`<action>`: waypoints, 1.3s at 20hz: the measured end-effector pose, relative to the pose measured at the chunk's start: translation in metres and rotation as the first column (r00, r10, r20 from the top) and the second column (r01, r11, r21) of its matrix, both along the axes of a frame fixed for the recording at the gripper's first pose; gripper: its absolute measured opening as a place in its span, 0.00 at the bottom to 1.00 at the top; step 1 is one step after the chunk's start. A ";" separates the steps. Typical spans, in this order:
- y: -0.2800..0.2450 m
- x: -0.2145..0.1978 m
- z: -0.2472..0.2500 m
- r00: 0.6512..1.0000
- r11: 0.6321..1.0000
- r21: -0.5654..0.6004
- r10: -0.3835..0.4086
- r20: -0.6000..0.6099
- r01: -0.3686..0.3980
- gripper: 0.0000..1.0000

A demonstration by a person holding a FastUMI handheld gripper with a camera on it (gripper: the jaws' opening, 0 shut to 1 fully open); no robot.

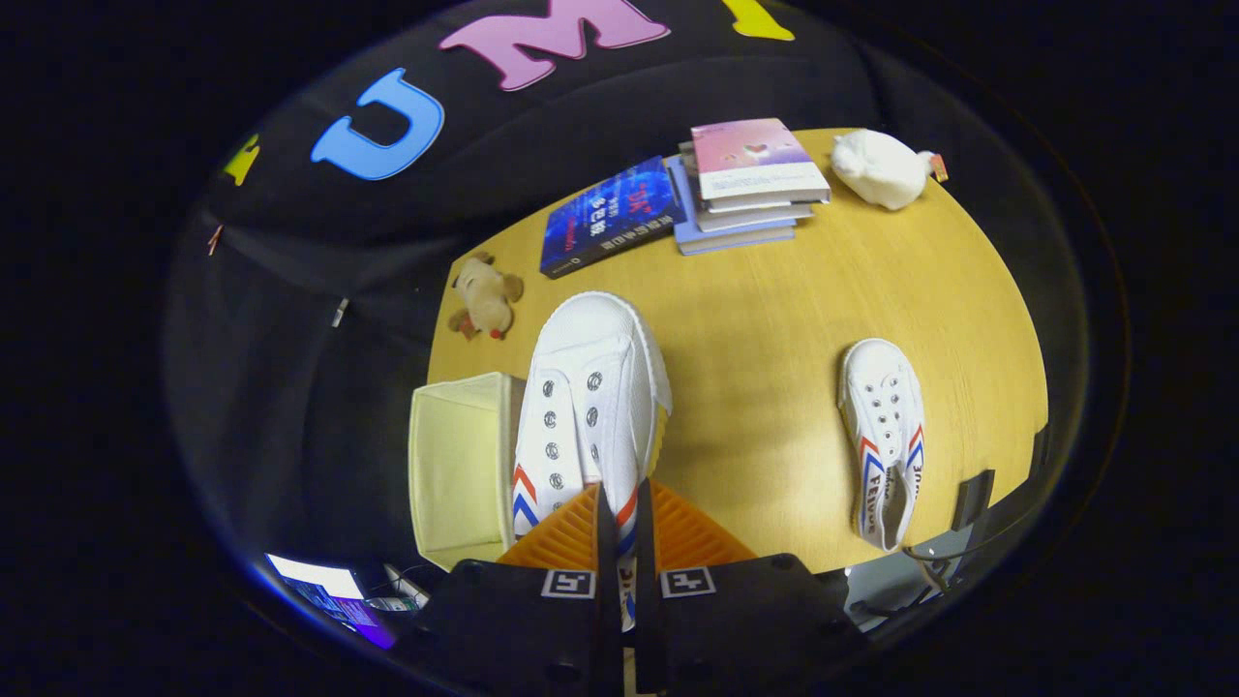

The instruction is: Open the storage box then place both shoes into the box .Put the left shoe in first, then the right shoe, with the right side of both shoes facing outward in a uniform manner.

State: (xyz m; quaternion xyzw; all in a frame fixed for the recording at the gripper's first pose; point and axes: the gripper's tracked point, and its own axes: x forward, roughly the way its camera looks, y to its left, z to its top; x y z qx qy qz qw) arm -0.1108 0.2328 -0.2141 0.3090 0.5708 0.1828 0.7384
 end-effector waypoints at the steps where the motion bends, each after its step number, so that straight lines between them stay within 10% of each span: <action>1: 0.015 0.001 0.015 1.000 1.000 0.019 0.003 0.005 -0.003 0.10; 14: 0.195 -0.044 0.024 0.985 0.989 0.055 0.139 -0.100 -0.134 0.10; 26: 0.234 -0.044 -0.020 0.978 0.993 0.031 0.116 -0.171 -0.112 0.10</action>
